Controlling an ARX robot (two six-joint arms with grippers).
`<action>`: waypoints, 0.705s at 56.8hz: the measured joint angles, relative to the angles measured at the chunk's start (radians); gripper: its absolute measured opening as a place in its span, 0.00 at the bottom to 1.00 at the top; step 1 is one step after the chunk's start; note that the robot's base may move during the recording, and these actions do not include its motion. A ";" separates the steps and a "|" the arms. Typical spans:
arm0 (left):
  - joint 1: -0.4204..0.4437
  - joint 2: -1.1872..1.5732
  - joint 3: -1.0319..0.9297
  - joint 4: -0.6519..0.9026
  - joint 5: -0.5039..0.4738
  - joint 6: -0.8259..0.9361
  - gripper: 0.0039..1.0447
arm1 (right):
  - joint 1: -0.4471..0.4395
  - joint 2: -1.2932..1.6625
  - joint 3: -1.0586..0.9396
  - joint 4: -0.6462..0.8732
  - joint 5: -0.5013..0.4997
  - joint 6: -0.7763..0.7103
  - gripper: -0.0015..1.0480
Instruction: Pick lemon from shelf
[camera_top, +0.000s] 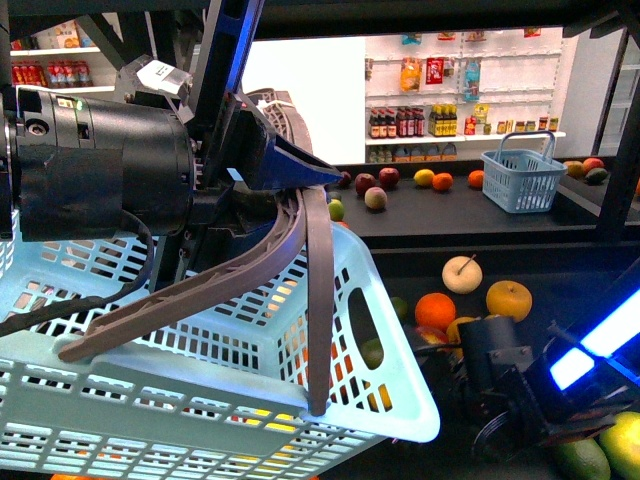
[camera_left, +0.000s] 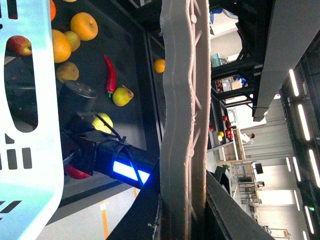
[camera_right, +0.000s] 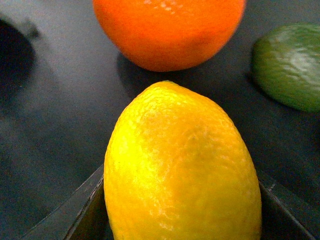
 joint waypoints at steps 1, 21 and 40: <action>0.000 0.000 0.000 0.000 0.000 0.000 0.12 | -0.004 -0.013 -0.014 0.010 0.002 0.005 0.64; 0.000 0.000 0.000 0.000 0.000 0.000 0.12 | -0.119 -0.556 -0.488 0.241 -0.007 0.228 0.63; 0.000 0.000 0.000 0.000 0.000 0.000 0.12 | -0.026 -0.862 -0.699 0.266 -0.096 0.433 0.63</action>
